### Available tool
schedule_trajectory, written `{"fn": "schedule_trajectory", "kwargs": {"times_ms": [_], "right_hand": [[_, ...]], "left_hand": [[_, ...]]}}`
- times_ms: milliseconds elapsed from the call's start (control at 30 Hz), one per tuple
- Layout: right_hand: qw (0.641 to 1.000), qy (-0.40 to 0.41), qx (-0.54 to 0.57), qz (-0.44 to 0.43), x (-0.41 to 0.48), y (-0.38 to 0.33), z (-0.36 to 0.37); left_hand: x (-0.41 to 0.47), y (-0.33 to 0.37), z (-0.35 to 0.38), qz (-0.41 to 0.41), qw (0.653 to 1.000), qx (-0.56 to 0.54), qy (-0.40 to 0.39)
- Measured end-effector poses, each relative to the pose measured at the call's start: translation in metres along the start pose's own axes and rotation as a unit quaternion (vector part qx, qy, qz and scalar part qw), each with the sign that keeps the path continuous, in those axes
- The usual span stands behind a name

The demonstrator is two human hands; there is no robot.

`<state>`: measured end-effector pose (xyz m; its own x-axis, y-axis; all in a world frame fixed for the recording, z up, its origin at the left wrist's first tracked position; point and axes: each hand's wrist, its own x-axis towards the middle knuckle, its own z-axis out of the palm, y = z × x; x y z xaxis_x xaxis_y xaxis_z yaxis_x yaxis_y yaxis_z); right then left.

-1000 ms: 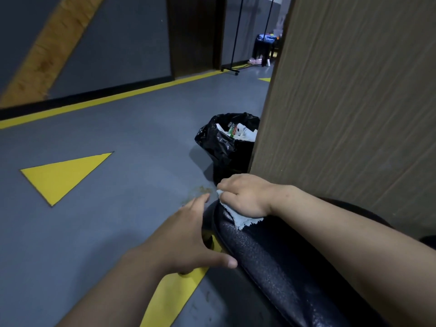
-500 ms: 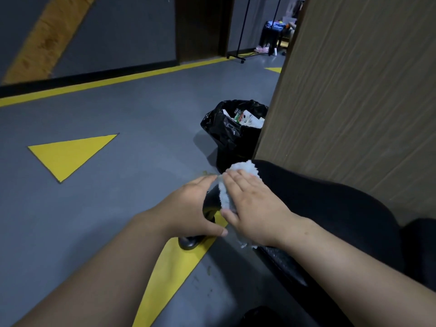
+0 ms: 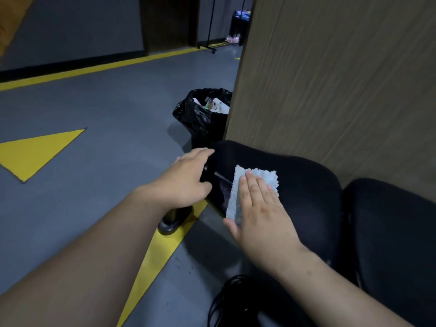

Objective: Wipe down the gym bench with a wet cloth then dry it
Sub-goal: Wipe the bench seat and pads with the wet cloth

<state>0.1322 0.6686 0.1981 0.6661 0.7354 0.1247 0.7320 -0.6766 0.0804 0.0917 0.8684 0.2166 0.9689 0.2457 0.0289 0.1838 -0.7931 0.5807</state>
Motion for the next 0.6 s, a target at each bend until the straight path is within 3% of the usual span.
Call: {"fn": "schedule_trajectory", "kwargs": {"times_ms": [333, 500, 600], "right_hand": [[0.998, 0.012, 0.000, 0.063, -0.081, 0.048, -0.003], [0.995, -0.006, 0.060, 0.079, -0.092, 0.066, -0.015], [0.989, -0.060, 0.092, 0.103, -0.078, 0.071, -0.025]], "left_hand": [[0.011, 0.063, 0.041, 0.088, 0.990, 0.106, -0.001], [0.010, 0.083, 0.054, 0.098, 0.987, 0.130, -0.006], [0.011, 0.086, 0.058, 0.086, 0.985, 0.151, -0.006]]}}
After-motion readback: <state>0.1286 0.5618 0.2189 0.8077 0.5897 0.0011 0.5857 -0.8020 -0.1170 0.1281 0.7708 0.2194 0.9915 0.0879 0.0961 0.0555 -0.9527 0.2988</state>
